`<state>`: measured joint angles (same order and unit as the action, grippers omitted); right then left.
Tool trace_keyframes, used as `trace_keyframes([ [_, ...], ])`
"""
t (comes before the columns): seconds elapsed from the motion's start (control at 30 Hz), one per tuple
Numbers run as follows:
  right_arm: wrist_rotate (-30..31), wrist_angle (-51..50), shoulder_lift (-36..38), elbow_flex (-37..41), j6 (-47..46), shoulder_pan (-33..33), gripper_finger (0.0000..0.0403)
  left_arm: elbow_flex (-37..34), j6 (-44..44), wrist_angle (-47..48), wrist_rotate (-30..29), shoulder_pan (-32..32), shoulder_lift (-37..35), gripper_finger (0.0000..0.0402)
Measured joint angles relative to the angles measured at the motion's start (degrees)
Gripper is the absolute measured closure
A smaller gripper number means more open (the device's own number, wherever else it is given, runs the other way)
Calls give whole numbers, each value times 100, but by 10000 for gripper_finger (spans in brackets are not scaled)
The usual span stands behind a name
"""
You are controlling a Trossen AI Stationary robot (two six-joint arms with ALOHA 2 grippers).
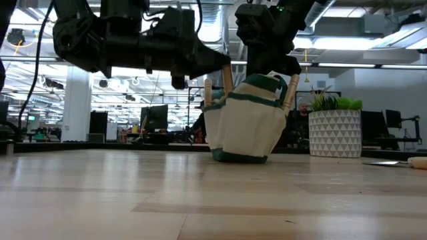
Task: Pick & Place Garden tools in Gardening bag
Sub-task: Put the brown trowel into the gardening bag
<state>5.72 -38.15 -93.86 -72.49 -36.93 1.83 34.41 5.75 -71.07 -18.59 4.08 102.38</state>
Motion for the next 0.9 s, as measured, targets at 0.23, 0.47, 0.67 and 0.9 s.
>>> trace_keyframes([
  [0.23, -54, -12, 0, 0, -2, 0, 403, -17, 70, -269, 36, 39, 225, 391],
  [0.47, -81, 17, 1, 0, 136, -9, 403, -31, 75, 939, 45, 214, -284, 391],
  [0.67, -96, 153, 1, 1, 151, -52, 403, -31, 264, 936, 9, 258, -133, 391],
  [0.9, -138, 245, 2, 0, 146, -88, 403, -28, 506, 899, -75, 278, 268, 391],
])
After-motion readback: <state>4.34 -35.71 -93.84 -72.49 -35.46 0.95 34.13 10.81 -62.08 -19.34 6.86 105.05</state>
